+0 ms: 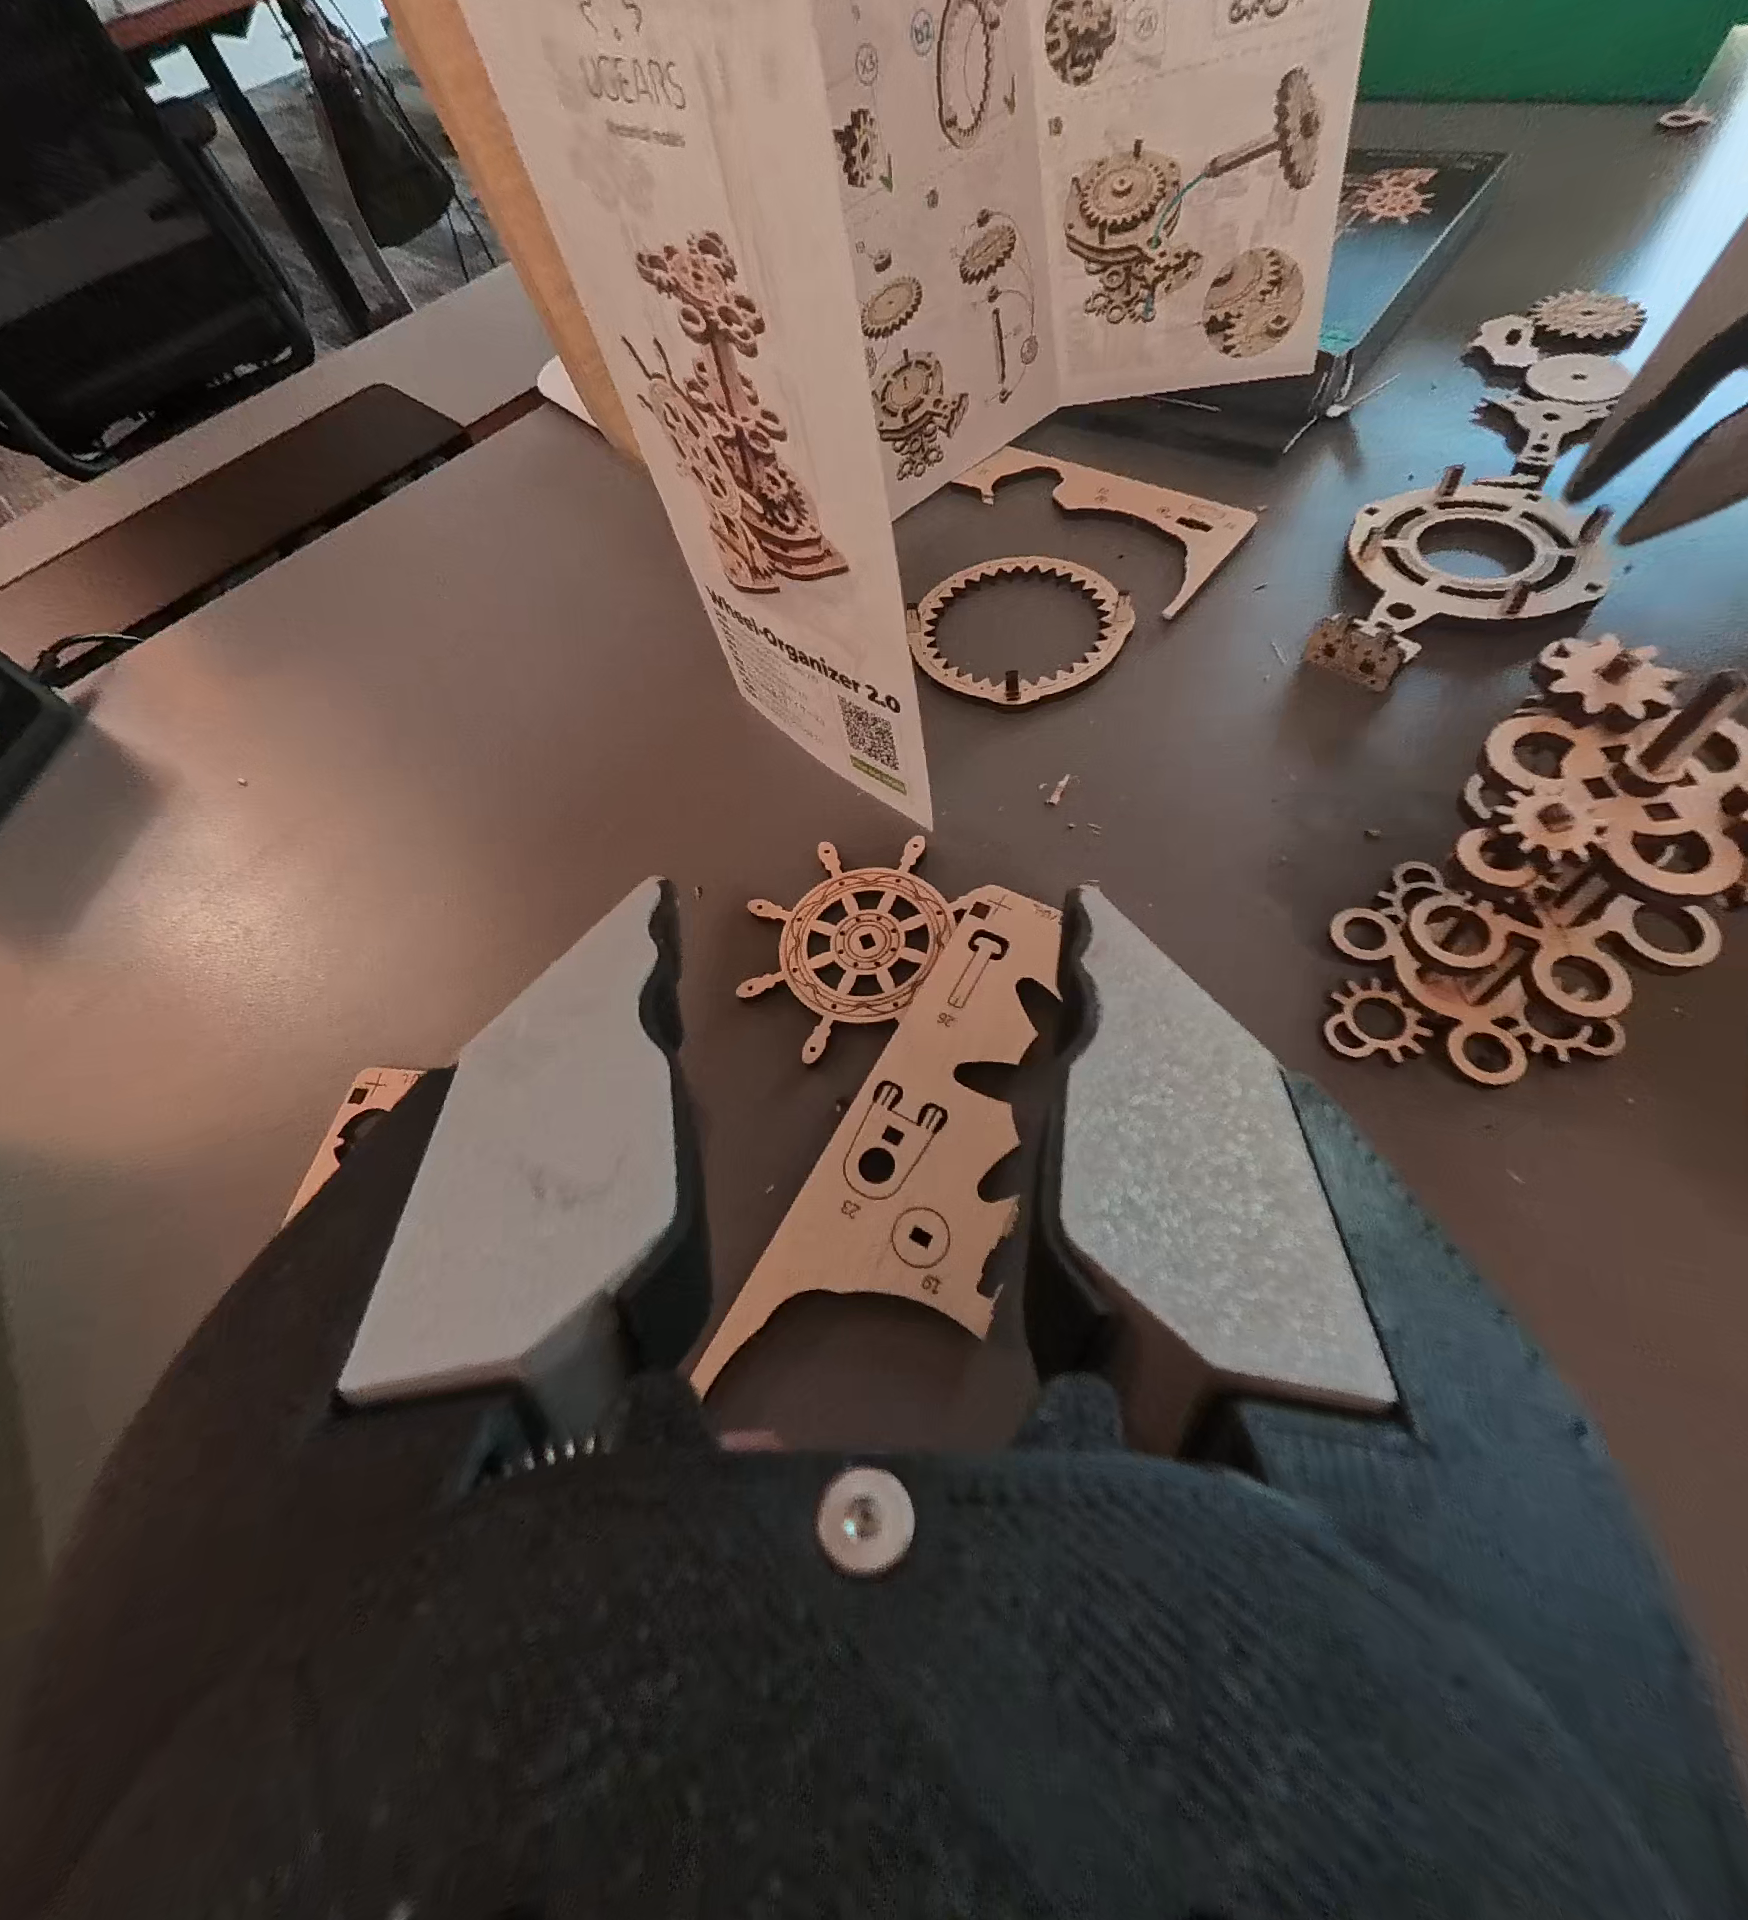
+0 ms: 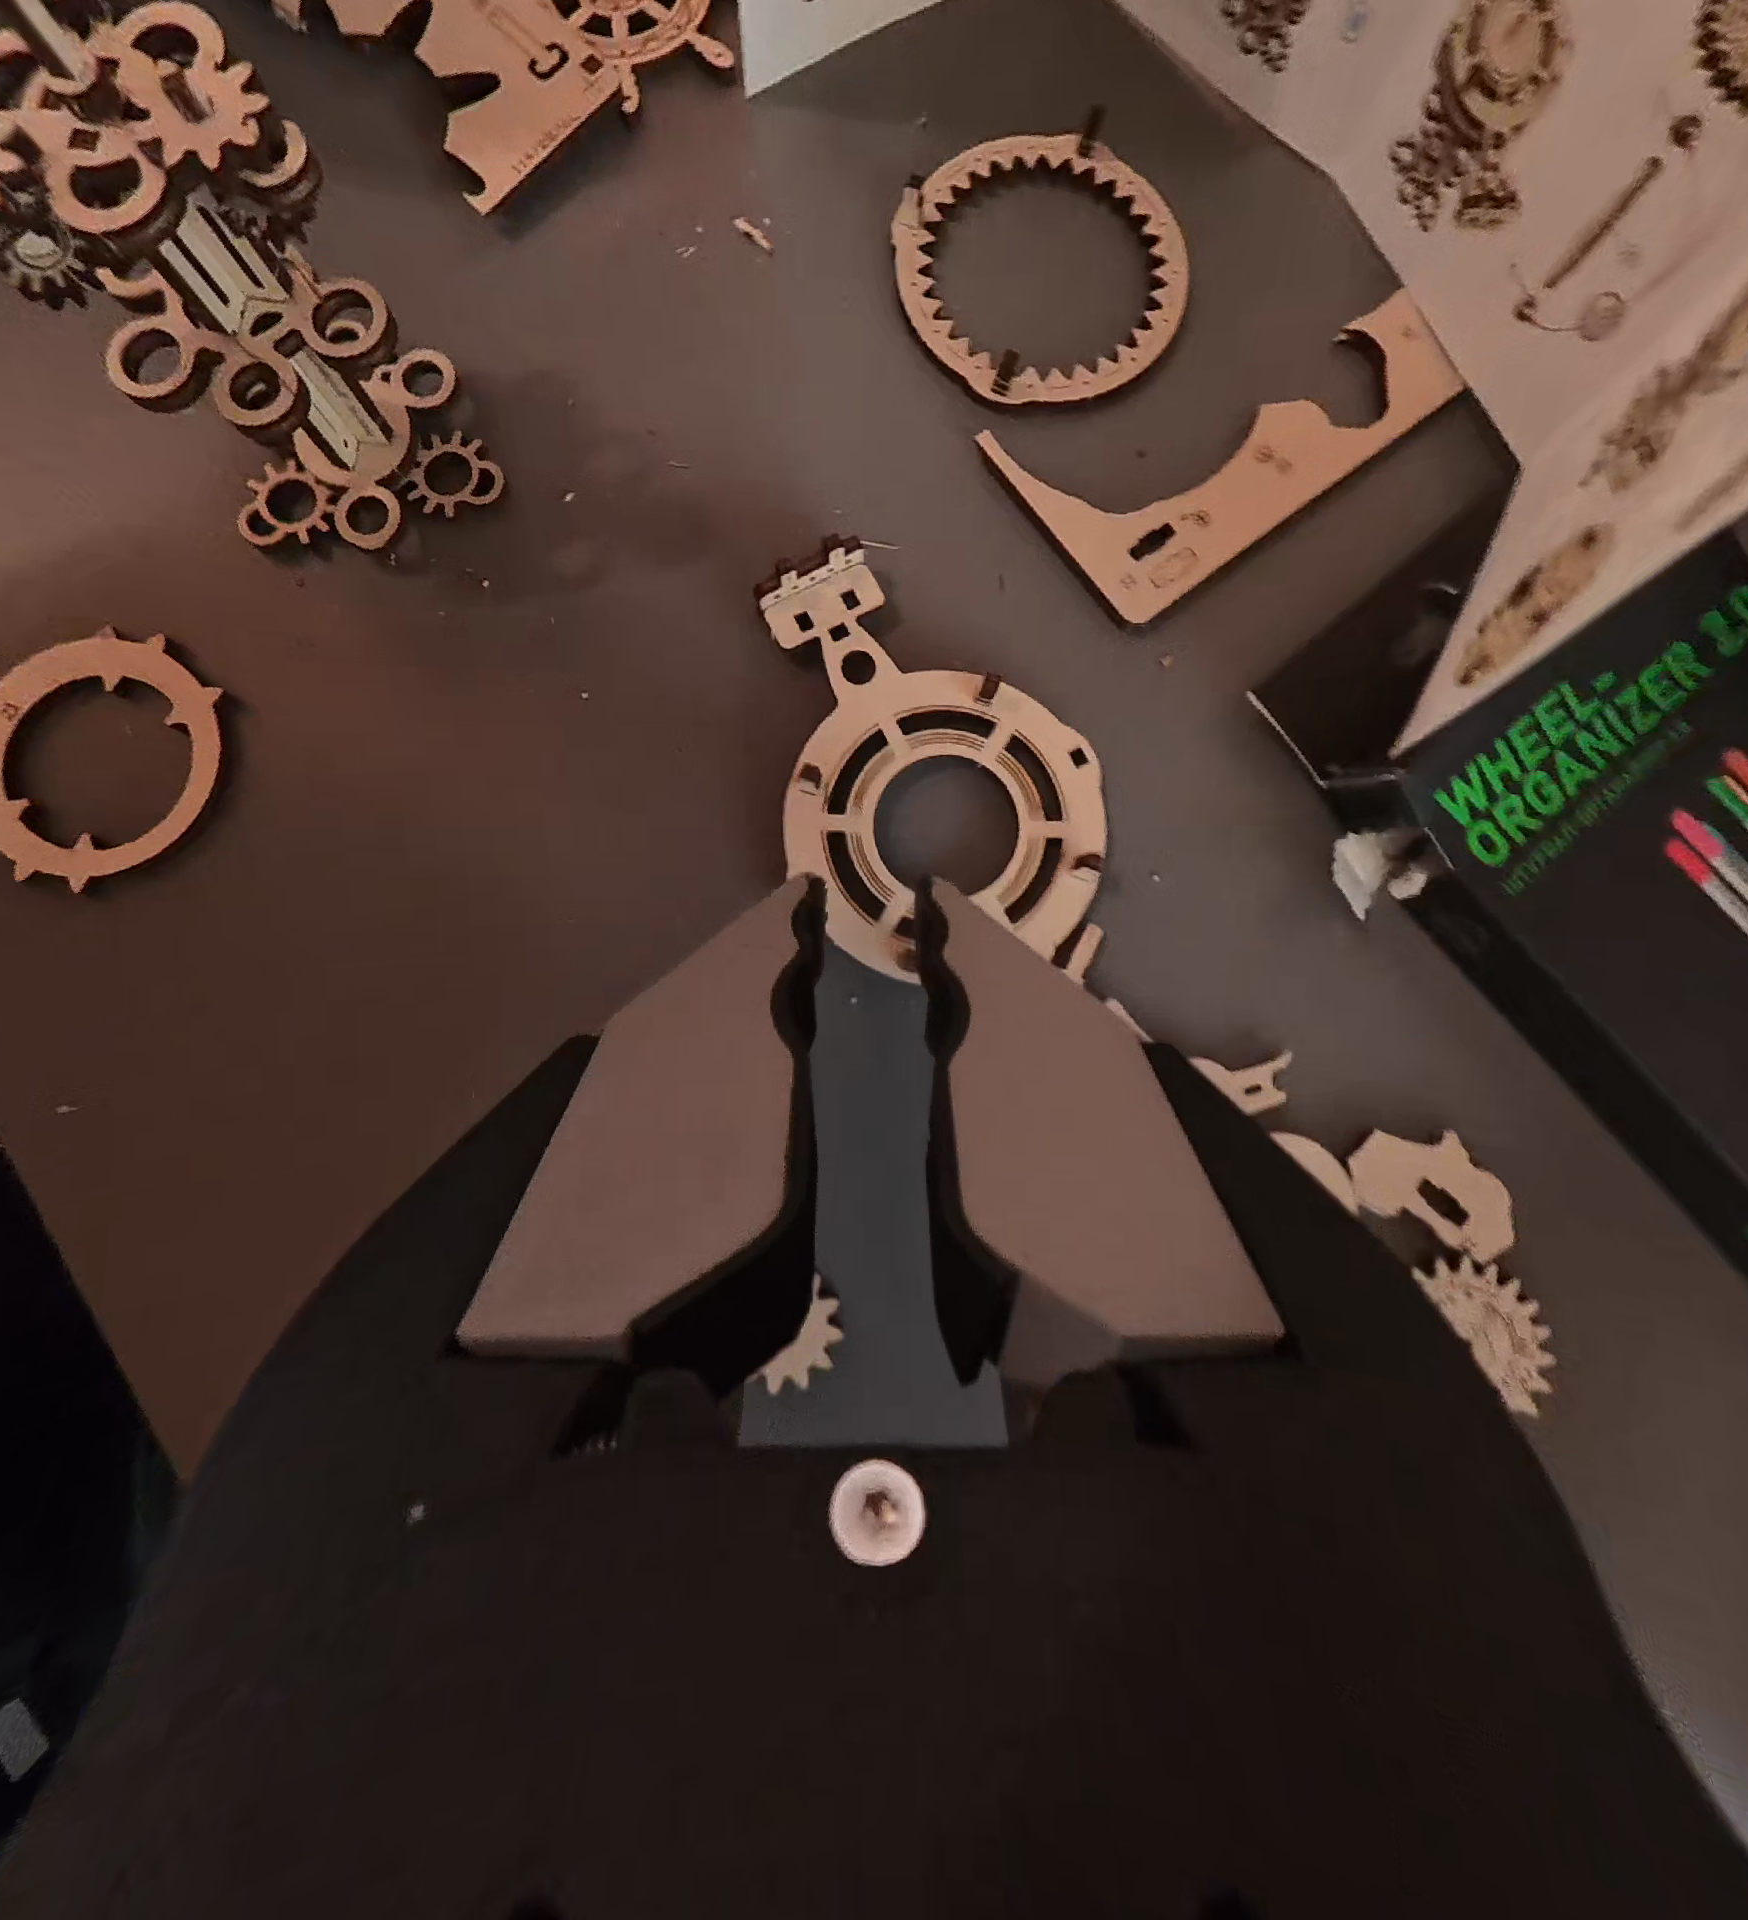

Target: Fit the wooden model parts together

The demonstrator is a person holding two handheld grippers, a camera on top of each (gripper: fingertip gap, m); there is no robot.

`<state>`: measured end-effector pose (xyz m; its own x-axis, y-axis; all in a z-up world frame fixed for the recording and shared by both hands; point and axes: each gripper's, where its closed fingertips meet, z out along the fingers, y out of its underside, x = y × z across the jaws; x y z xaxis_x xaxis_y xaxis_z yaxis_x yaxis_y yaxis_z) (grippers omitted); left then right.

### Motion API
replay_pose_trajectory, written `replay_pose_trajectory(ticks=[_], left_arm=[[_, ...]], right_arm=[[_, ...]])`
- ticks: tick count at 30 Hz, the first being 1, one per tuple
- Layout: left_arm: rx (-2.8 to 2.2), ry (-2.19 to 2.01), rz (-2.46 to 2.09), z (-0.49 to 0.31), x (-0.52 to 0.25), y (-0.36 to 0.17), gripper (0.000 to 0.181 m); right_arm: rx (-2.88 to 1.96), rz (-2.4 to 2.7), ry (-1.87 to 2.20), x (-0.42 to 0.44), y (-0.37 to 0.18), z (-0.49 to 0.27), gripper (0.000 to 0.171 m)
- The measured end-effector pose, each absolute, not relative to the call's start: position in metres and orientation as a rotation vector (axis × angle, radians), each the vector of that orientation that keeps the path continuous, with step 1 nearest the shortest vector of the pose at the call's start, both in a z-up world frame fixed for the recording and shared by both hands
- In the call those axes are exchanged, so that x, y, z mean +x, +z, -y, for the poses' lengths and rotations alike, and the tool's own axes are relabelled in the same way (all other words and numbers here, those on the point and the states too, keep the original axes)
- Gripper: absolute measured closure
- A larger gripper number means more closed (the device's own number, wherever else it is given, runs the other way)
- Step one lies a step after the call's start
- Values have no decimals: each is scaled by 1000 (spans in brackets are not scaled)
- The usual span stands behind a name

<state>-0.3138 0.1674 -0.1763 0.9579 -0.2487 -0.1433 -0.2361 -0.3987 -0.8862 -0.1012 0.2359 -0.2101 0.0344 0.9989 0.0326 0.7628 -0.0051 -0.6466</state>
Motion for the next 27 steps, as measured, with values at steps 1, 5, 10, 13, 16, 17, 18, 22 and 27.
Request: replay_pose_trajectory(ticks=[1, 5, 10, 13, 16, 17, 18, 22, 27], left_arm=[[-1999, -14, -345, -167, -314, -177, 110], [-2002, -7, -332, -167, -318, -177, 111], [-2006, -12, -317, -168, -320, -178, 111], [-2011, 0, -321, -168, -320, -180, 111], [-2020, 3, -316, -169, -322, -182, 110], [-2022, 1, -313, -169, -323, -183, 111], [-2022, 0, -312, -169, -323, -183, 111], [-2026, -4, -317, -169, -322, -184, 110], [-2038, 8, -338, -169, -319, -187, 110]], right_arm=[[-1819, 1757, 612, -100, -207, -239, 157], [-1795, 1708, 630, -110, -191, -244, 153], [-1717, 1729, 586, -145, -175, -251, 149], [-1686, 1785, 609, -180, -177, -247, 142], [-1662, 1867, 567, -214, -192, -241, 138], [-1658, 1894, 542, -223, -199, -240, 137], [-1658, 1921, 512, -231, -205, -240, 135], [-1691, 1959, 390, -248, -224, -251, 135], [-1827, 1930, 572, -254, -229, -246, 167]])
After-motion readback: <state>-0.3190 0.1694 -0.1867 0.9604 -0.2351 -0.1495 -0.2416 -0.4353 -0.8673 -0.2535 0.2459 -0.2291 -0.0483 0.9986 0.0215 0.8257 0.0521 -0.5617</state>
